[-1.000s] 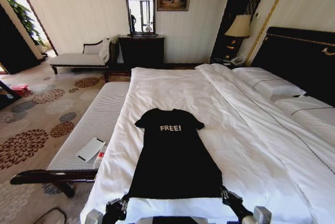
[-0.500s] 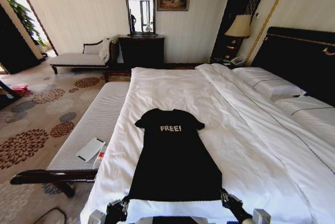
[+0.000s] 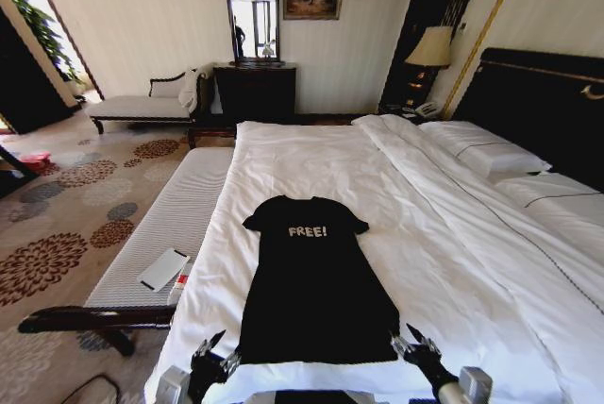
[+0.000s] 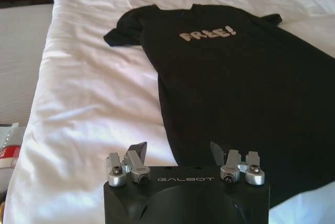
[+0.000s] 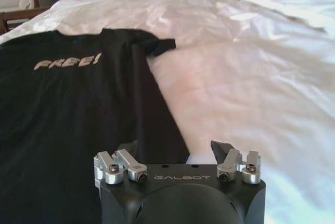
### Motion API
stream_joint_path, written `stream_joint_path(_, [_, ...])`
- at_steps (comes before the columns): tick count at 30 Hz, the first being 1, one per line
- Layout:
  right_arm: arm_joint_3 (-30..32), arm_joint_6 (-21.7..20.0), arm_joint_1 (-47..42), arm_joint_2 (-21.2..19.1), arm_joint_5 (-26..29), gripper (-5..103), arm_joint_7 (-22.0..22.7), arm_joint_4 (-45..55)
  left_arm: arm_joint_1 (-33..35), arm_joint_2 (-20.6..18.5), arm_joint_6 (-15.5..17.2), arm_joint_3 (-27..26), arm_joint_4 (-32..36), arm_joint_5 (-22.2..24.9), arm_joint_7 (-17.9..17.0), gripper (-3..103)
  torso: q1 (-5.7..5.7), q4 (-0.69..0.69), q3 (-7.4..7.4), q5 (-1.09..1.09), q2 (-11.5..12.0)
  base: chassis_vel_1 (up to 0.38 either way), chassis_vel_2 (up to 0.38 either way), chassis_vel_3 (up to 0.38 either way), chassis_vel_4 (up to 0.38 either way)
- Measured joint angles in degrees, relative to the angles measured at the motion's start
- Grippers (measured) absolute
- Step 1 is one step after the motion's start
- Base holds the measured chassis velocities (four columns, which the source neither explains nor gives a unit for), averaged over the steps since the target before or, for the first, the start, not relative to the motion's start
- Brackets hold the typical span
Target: Fold the clothes on the bed.
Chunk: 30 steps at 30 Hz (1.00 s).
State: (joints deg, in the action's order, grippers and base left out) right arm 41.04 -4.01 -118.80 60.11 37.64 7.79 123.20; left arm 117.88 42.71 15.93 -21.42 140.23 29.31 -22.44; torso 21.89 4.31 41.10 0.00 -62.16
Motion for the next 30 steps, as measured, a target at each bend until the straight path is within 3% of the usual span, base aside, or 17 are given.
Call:
stream_joint_path(1, [0.23, 0.08, 0.52, -0.1, -0.18, 82, 0.05, -0.18, -0.51, 0.16, 0.03, 0.01, 0.03, 0.16, -0.07, 74, 0.0, 0.0, 0.0, 0.0, 0.0, 0.0, 0.0, 0.0, 0.0])
stream_joint_path(3, [1.53, 0.27, 4.25, -1.15, -0.63, 93, 0.43, -1.4, -3.77, 0.69, 0.19, -0.3, 0.06, 2.53, -0.49, 85, 0.0, 0.01, 0.0, 0.01, 0.0, 0.0, 0.0, 0.0, 0.0])
stream_joint_path(4, [1.53, 0.27, 4.25, -1.15, -0.63, 93, 0.43, -1.4, -3.77, 0.69, 0.19, -0.3, 0.06, 2.53, -0.49, 85, 0.0, 0.01, 0.0, 0.01, 0.0, 0.0, 0.0, 0.0, 0.0])
stream_joint_path(7, [2.15, -0.9, 10.96, -3.82, 1.38, 99, 1.06, -3.76, -9.78, 0.8, 0.17, -0.94, -1.13, 8.04, -0.91, 98, 0.0, -0.01, 0.0, 0.02, 0.0, 0.0, 0.0, 0.0, 0.0])
stream_joint_path(9, [1.99, -1.52, 12.78, -4.49, 3.16, 99, 1.06, -4.29, -12.2, 0.86, 0.08, -0.86, -1.98, 9.6, -1.05, 99, 0.0, -0.01, 0.0, 0.01, 0.0, 0.0, 0.0, 0.0, 0.0])
stream_joint_path(10, [1.71, -2.17, 14.39, -5.09, 5.74, 100, 0.96, -4.69, -14.17, 0.9, -0.01, -0.66, -2.65, 10.67, -1.14, 99, 0.0, -0.01, 0.0, 0.01, 0.0, 0.0, 0.0, 0.0, 0.0])
stream_joint_path(12, [0.85, -4.79, 19.52, -6.78, 16.31, 100, -0.32, -5.37, -21.27, 0.85, -0.14, 0.27, -5.05, 14.91, -1.81, 100, 0.0, 0.01, 0.0, 0.0, 0.01, 0.0, 0.0, 0.0, 0.0])
stream_joint_path(13, [0.85, -4.79, 19.52, -6.78, 16.31, 100, -0.32, -5.37, -21.27, 0.85, -0.14, 0.27, -5.05, 14.91, -1.81, 100, 0.0, 0.01, 0.0, 0.0, 0.01, 0.0, 0.0, 0.0, 0.0])
stream_joint_path(17, [-0.45, -8.36, 28.06, -8.59, 30.15, 100, -1.87, -7.48, -31.22, -0.51, -0.07, 3.31, -9.97, 20.08, -2.08, 100, 0.01, -0.04, 0.01, 0.01, 0.01, 0.0, 0.0, 0.0, 0.0])
stream_joint_path(19, [-0.46, -9.14, 28.95, -8.73, 32.03, 100, -1.97, -7.94, -32.8, -0.76, -0.06, 4.03, -11.13, 20.71, -1.91, 100, 0.01, -0.01, 0.01, 0.0, 0.01, 0.0, 0.0, 0.0, 0.0])
stream_joint_path(21, [-1.23, -11.95, 31.95, -9.43, 37.32, 100, -3.42, -9.76, -36.26, -1.18, -0.16, 5.36, -13.97, 22.16, -1.26, 100, 0.01, 0.05, 0.01, -0.01, 0.01, 0.0, 0.0, 0.0, 0.0])
stream_joint_path(24, [-2.76, -15.02, 34.89, -10.01, 42.01, 100, -3.64, -11.69, -38.25, -1.22, -0.77, 5.97, -16.06, 22.92, 0.08, 100, 0.01, -0.01, 0.01, 0.01, 0.01, 0.0, 0.0, 0.0, 0.0])
stream_joint_path(27, [-5.48, -19.09, 40.22, -11.03, 49.23, 100, 0.21, -15.86, -40.87, -0.86, -3.36, 6.78, -19.91, 22.48, 3.68, 100, 0.01, 0.0, 0.0, 0.01, 0.01, 0.0, 0.0, 0.0, 0.0])
stream_joint_path(30, [-7.14, -21.16, 44.28, -11.66, 52.8, 100, 2.33, -19.06, -42.26, -0.24, -5.52, 7.18, -22.03, 21.21, 5.51, 100, 0.01, 0.01, 0.01, 0.01, 0.01, 0.0, 0.0, 0.0, 0.0])
